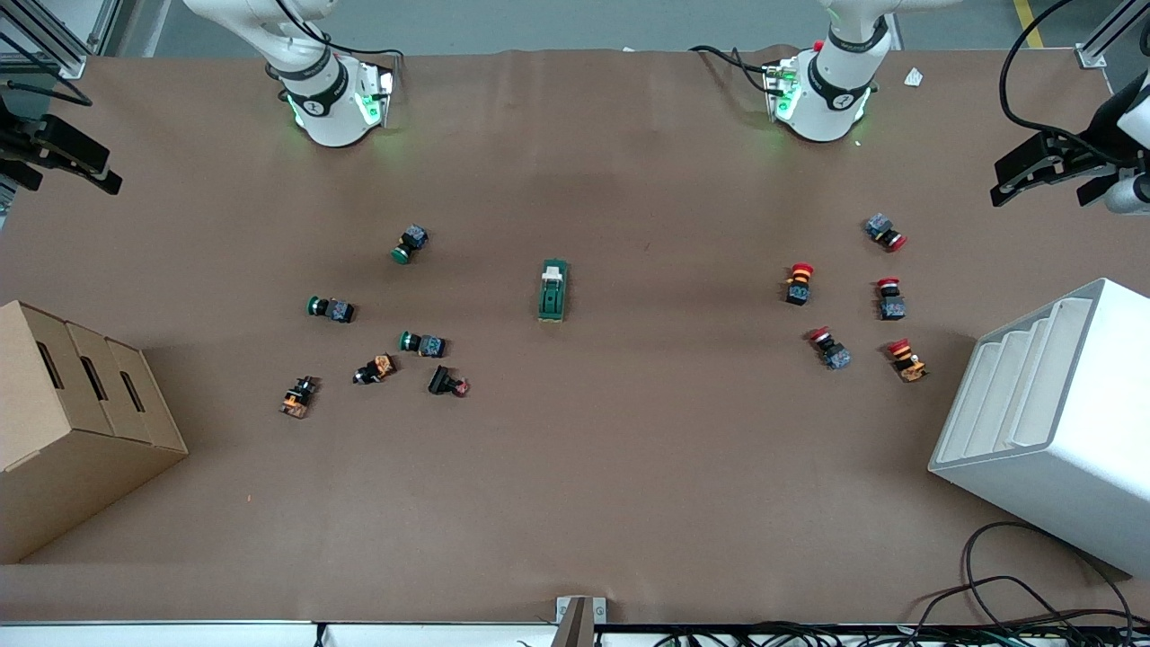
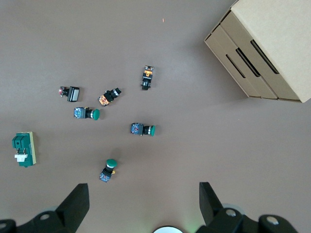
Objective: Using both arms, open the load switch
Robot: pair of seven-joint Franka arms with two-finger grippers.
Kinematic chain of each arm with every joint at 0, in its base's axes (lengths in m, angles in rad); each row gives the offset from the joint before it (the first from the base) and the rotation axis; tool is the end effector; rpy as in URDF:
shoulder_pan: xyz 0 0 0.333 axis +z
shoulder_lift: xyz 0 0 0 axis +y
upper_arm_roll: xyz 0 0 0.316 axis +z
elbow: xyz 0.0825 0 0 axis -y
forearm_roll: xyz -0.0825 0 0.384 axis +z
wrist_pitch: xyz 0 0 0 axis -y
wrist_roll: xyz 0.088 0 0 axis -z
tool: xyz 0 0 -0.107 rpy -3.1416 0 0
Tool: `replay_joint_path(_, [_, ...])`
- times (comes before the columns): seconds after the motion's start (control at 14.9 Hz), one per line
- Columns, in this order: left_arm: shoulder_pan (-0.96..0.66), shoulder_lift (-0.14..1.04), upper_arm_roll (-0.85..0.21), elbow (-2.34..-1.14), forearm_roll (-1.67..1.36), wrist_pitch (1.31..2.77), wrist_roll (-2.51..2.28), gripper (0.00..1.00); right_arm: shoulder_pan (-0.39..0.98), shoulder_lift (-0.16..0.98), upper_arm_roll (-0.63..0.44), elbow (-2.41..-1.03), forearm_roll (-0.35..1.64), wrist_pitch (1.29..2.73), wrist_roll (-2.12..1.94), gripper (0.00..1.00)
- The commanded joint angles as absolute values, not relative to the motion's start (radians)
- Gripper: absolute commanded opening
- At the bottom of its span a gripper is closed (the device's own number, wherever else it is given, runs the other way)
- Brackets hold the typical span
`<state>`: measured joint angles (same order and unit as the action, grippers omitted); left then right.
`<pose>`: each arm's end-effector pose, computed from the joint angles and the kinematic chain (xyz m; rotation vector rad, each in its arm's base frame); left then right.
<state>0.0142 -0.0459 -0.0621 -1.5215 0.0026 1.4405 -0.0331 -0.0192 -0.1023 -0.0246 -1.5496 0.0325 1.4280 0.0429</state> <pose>0.5259 -0.0258 0.6610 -3.1342 0.0226 0.0548 0.5063 -0.0191 0.6763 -3.1041 0.1277 0.0300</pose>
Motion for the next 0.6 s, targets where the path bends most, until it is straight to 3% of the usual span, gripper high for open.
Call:
replay_joint_path(0.0, [0.018, -0.063, -0.067, -1.526, -0.009, 1.434, -0.009, 1.0, -0.034, -0.086, -0.011, -1.52, 0.028, 1.408, 0.031, 1.0])
replay_joint_path(0.54, [0.009, -0.052, -0.092, -1.511, -0.005, 1.434, -0.014, 1.0, -0.035, -0.092, -0.011, -1.548, 0.023, 1.387, -0.026, 1.0])
